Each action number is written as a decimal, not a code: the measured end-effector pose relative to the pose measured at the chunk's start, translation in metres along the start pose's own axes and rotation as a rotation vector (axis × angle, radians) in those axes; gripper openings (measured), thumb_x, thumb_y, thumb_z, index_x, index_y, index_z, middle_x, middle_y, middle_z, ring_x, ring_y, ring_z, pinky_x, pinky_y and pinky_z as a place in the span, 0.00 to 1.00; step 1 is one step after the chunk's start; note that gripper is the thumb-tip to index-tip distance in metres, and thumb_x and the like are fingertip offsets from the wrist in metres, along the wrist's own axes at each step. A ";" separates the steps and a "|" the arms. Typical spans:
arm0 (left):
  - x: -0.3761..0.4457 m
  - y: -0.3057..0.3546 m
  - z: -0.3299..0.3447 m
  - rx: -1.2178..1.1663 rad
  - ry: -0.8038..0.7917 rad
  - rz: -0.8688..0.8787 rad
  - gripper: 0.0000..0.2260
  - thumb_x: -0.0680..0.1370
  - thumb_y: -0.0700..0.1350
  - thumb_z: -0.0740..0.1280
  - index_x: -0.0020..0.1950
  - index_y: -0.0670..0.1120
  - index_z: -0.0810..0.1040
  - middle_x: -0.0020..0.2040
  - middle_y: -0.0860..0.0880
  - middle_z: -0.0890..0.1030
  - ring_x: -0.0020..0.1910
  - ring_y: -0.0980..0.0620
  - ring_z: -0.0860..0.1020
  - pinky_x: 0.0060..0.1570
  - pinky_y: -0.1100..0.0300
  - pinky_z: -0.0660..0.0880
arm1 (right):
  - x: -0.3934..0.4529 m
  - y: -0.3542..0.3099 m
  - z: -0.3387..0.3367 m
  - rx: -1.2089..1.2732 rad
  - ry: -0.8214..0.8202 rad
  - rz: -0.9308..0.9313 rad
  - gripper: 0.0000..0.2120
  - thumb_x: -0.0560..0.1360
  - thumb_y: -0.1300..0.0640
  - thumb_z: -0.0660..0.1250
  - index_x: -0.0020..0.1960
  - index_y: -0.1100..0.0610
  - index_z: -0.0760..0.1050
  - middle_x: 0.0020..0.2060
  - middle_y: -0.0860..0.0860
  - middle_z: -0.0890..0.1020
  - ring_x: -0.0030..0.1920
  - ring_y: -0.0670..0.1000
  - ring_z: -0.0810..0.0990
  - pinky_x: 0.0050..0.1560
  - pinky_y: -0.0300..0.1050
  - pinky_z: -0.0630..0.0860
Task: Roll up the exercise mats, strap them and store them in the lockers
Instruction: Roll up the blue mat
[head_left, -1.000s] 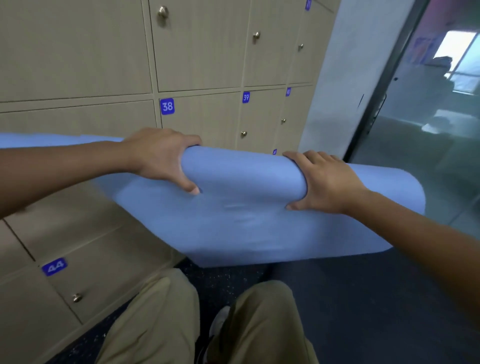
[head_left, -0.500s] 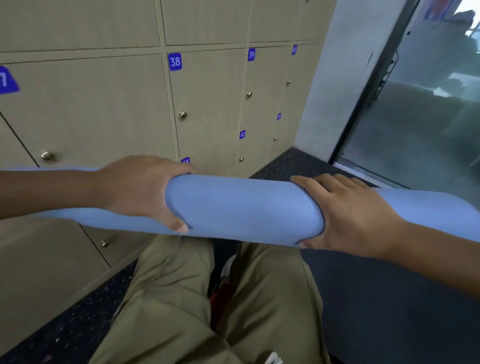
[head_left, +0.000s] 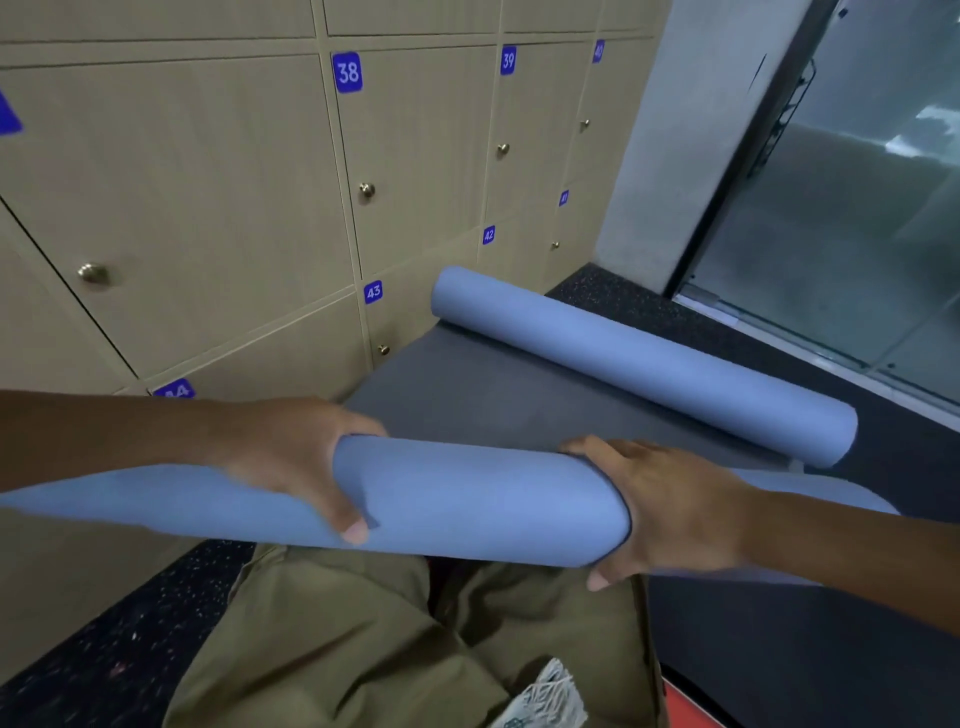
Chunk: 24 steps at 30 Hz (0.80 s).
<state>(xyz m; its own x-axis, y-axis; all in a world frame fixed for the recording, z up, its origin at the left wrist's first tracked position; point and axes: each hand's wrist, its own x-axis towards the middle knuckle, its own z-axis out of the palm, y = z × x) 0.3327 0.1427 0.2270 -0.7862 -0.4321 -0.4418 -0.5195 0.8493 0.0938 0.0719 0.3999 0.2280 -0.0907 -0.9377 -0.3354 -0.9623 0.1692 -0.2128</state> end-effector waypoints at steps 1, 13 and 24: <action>0.006 -0.002 -0.002 -0.028 -0.011 0.022 0.33 0.63 0.67 0.79 0.66 0.67 0.74 0.57 0.60 0.82 0.55 0.56 0.82 0.57 0.53 0.80 | 0.002 0.002 0.002 0.029 -0.012 0.000 0.48 0.57 0.27 0.77 0.69 0.31 0.55 0.60 0.36 0.74 0.58 0.42 0.74 0.58 0.46 0.74; 0.014 0.003 0.003 -0.047 0.081 0.306 0.49 0.64 0.85 0.54 0.81 0.65 0.55 0.71 0.69 0.63 0.71 0.65 0.64 0.70 0.59 0.65 | 0.044 0.036 -0.018 0.311 -0.282 0.058 0.42 0.57 0.38 0.84 0.65 0.32 0.64 0.57 0.36 0.78 0.58 0.40 0.78 0.63 0.51 0.76; 0.048 -0.013 0.012 -0.256 0.080 0.326 0.39 0.65 0.79 0.64 0.75 0.71 0.65 0.68 0.71 0.72 0.68 0.71 0.68 0.71 0.64 0.63 | 0.054 0.041 -0.024 0.063 -0.116 -0.003 0.43 0.66 0.30 0.76 0.74 0.41 0.62 0.62 0.41 0.68 0.65 0.44 0.65 0.68 0.42 0.65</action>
<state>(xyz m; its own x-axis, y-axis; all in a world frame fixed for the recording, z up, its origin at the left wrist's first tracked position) 0.3056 0.1146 0.1937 -0.9415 -0.1840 -0.2823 -0.2975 0.8473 0.4400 0.0213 0.3495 0.2230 -0.0539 -0.8974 -0.4379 -0.9444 0.1883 -0.2697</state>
